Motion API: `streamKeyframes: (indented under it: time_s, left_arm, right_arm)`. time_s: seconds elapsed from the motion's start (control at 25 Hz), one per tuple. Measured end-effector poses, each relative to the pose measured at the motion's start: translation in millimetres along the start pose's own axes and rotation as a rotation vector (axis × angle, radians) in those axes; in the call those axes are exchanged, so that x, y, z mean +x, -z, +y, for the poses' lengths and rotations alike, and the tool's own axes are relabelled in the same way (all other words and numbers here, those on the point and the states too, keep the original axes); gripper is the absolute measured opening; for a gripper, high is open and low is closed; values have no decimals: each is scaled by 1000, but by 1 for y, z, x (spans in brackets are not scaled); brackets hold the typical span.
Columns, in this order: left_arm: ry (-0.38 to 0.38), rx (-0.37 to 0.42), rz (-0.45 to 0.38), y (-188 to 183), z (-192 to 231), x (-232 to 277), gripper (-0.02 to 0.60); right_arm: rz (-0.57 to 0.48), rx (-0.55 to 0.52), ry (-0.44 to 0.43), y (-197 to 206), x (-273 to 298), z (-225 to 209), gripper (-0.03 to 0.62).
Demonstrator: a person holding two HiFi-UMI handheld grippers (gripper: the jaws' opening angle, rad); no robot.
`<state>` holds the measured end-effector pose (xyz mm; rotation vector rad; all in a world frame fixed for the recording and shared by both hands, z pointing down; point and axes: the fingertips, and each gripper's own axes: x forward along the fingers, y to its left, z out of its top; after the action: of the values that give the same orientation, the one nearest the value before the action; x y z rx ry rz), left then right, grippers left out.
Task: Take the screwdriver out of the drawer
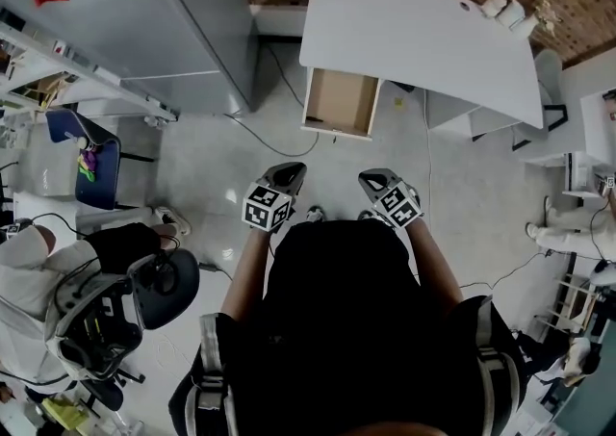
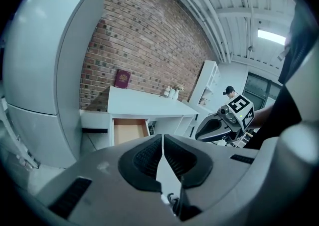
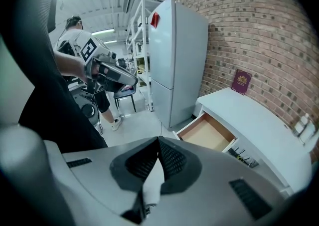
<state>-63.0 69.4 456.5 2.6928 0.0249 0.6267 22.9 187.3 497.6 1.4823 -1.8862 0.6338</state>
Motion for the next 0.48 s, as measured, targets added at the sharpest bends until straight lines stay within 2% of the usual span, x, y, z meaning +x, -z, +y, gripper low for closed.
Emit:
streamKeyframes:
  time_s: [0.48]
  left_arm:
    - [-101, -52, -45, 10, 35, -28, 21]
  right_arm:
    - [-4, -89, -53, -30, 35, -2, 57]
